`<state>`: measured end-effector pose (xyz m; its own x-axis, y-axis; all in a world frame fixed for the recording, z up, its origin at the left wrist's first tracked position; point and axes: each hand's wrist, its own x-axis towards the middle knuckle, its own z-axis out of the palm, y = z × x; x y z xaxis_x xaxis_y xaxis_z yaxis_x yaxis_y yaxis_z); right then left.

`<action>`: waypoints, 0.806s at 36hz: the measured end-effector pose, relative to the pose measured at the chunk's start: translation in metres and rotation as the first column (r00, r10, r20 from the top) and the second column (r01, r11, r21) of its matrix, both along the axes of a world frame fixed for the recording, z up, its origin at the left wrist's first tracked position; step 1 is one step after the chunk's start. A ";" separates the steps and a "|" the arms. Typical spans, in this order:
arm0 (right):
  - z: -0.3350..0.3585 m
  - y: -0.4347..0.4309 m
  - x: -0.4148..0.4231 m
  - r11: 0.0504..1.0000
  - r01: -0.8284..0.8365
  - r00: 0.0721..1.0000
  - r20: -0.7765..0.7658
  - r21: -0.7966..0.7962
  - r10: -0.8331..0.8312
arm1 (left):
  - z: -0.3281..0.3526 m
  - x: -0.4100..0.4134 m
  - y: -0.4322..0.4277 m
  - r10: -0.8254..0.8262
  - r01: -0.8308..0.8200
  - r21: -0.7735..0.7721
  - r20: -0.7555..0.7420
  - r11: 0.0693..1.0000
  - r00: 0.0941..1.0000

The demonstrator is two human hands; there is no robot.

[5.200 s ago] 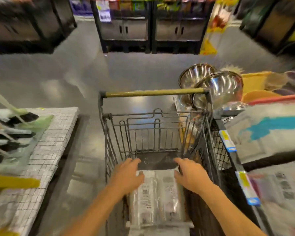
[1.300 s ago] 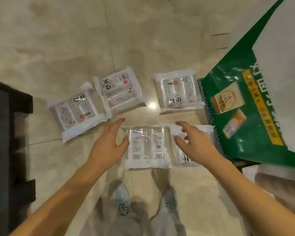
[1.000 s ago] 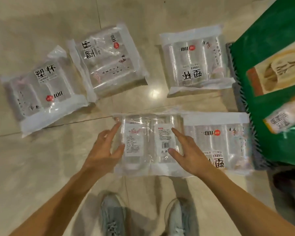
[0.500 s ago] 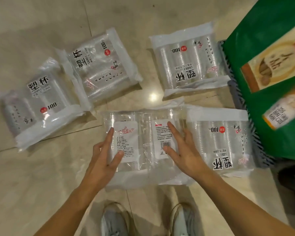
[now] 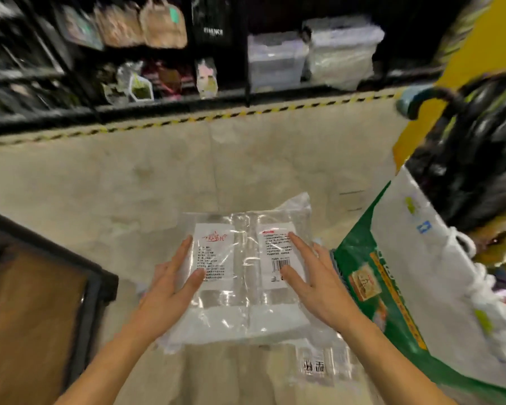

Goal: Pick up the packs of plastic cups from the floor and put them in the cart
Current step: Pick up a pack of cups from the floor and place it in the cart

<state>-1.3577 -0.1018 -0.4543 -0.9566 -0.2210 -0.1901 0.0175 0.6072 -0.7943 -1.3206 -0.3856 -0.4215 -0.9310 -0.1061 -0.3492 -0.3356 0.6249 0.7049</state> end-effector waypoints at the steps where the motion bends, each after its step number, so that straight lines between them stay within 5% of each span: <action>1: 0.033 -0.004 -0.003 1.000 -0.005 1.000 -0.015 -0.006 0.005 | 0.034 -0.002 -0.002 -0.012 0.012 -0.001 -0.030 1.000 0.999; 7: 0.197 -0.027 -0.009 1.000 -0.016 0.996 -0.089 0.012 0.017 | 0.195 0.001 -0.027 -0.041 0.045 0.028 -0.133 0.999 0.990; 15: 0.345 -0.055 0.000 0.998 -0.029 0.990 -0.134 0.063 0.037 | 0.326 0.021 -0.055 0.043 -0.055 -0.064 -0.177 0.996 0.983; 29: 0.413 -0.096 0.015 0.990 -0.111 0.973 -0.193 0.089 0.126 | 0.391 0.062 -0.090 0.136 -0.154 -0.065 -0.227 0.986 0.964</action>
